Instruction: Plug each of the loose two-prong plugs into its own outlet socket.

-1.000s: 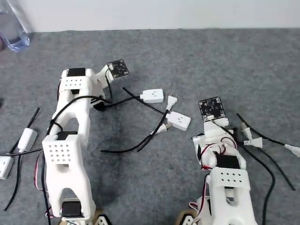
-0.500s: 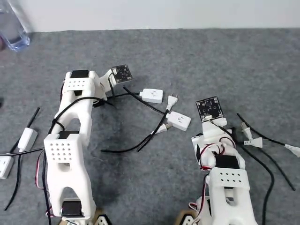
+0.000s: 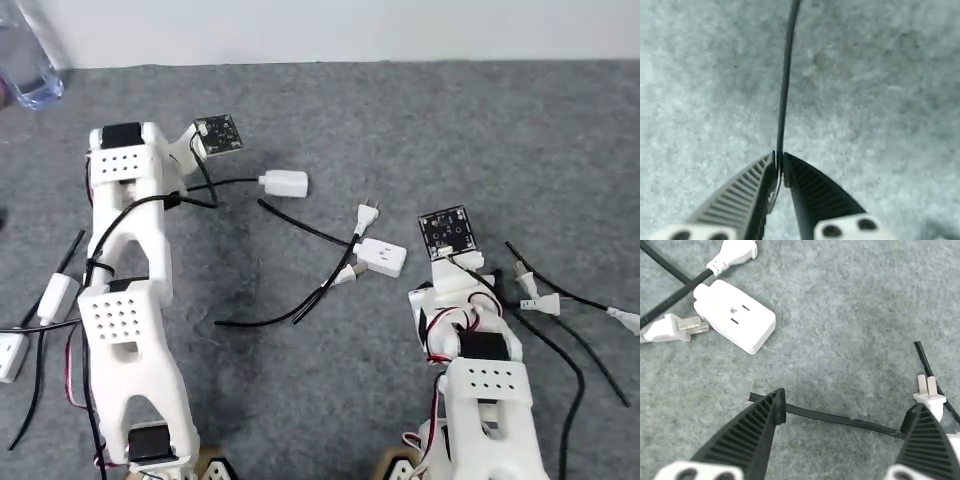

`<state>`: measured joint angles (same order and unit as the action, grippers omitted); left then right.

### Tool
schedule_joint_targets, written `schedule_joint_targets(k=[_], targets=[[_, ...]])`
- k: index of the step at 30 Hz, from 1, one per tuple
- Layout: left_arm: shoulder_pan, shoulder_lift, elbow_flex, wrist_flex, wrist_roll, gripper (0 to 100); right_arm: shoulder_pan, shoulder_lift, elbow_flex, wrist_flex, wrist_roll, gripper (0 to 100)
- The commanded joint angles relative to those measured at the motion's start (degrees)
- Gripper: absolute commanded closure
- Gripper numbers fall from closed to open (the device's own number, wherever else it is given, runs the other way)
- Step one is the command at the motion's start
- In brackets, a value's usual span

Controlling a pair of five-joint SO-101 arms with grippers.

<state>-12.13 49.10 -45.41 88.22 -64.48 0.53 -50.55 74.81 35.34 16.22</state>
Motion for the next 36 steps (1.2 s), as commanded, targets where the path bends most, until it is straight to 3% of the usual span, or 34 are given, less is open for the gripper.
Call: schedule_joint_targets(k=[1, 5, 12, 18, 26, 36], targets=[[-0.44, -1.67, -4.62, 5.1, -0.44, 99, -0.4, 0.04, -0.35, -1.01, 0.79, 63.8], [-2.11, -1.76, -13.76, 12.66, -0.35, 99, -0.4, 0.04, -0.18, -1.71, 0.79, 63.8], [-9.67, -9.93, -14.37, 12.48, 1.23, 99, -0.4, 0.04, -0.09, -2.51, 0.79, 63.8], [-12.92, -28.84, 5.76, 12.57, -1.67, 99, -0.4, 0.04, -0.09, -2.59, 0.79, 63.8], [-19.52, -58.46, 34.24, 12.4, -10.73, 99, -0.4, 0.04, 0.7, -3.47, 0.79, 63.8], [-36.04, -67.78, 45.23, 12.13, -24.79, 99, -0.4, 0.04, 1.23, -3.74, 0.79, 63.8]])
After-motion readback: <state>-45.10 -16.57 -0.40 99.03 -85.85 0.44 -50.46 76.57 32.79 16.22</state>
